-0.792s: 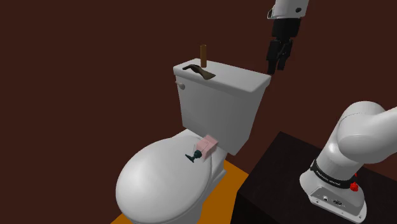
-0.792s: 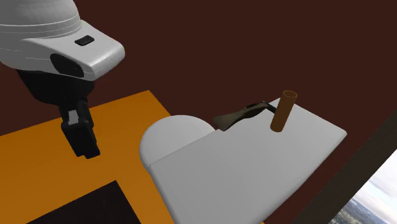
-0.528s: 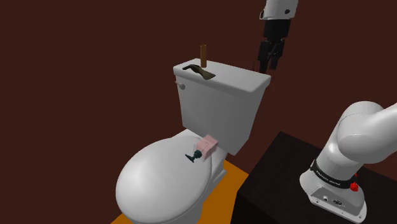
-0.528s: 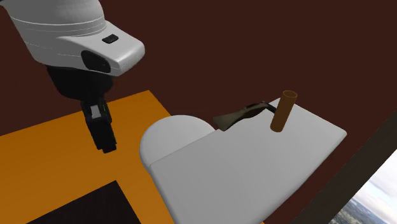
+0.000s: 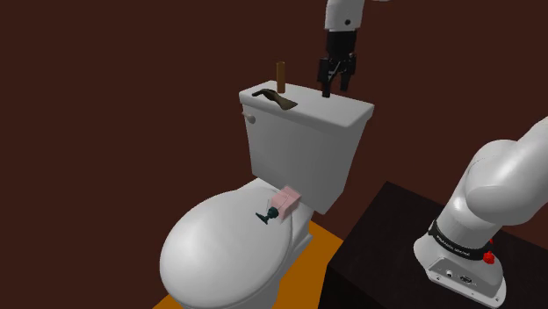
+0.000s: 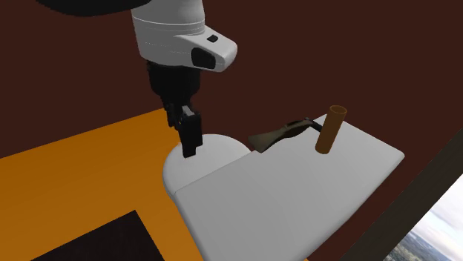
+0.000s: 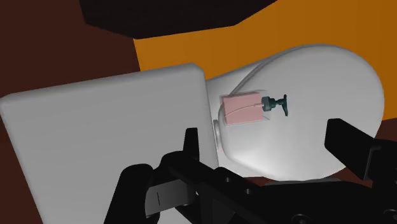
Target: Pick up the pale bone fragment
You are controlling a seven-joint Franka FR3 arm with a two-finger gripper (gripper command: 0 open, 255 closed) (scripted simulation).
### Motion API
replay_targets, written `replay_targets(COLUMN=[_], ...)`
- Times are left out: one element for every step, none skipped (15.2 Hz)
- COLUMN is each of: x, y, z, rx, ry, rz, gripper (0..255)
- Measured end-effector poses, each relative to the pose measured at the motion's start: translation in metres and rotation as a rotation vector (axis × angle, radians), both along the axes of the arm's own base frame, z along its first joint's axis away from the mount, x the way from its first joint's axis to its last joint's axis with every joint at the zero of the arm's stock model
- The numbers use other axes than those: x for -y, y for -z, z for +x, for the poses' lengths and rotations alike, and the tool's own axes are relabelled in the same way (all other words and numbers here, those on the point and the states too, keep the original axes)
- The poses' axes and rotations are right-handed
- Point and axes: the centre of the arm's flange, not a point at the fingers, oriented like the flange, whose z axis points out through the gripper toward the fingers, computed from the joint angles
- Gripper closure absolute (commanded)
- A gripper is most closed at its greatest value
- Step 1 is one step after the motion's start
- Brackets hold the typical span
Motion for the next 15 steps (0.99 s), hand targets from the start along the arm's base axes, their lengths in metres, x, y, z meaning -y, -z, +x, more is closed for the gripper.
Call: replay_targets(x=[0.000,-0.002,0.001,-0.001,-0.004,-0.003,-0.005,-0.002,-0.001,-0.002,-0.004,-0.003,-0.002,0.001,0.001], y=[0.004,0.007,0.011,0.010,0.014,0.018,0.018,0.020,0.018,0.022,0.024,0.025,0.028,0.029,0.031], z=[0.013,0.026,0.040,0.053,0.064,0.077,0.088,0.101,0.118,0.130,0.144,0.157,0.170,0.182,0.195], rx=[0.000,0.000,0.001,0.001,0.001,0.002,0.002,0.002,0.002,0.002,0.003,0.003,0.004,0.004,0.004], ry=[0.005,0.010,0.014,0.020,0.025,0.029,0.034,0.039,0.044,0.049,0.054,0.059,0.064,0.069,0.075], rz=[-0.008,-0.015,-0.023,-0.031,-0.038,-0.046,-0.053,-0.061,-0.069,-0.076,-0.084,-0.091,-0.099,-0.107,-0.114], gripper=[0,0,0,0,0,0,0,0,0,0,0,0,0,0,0])
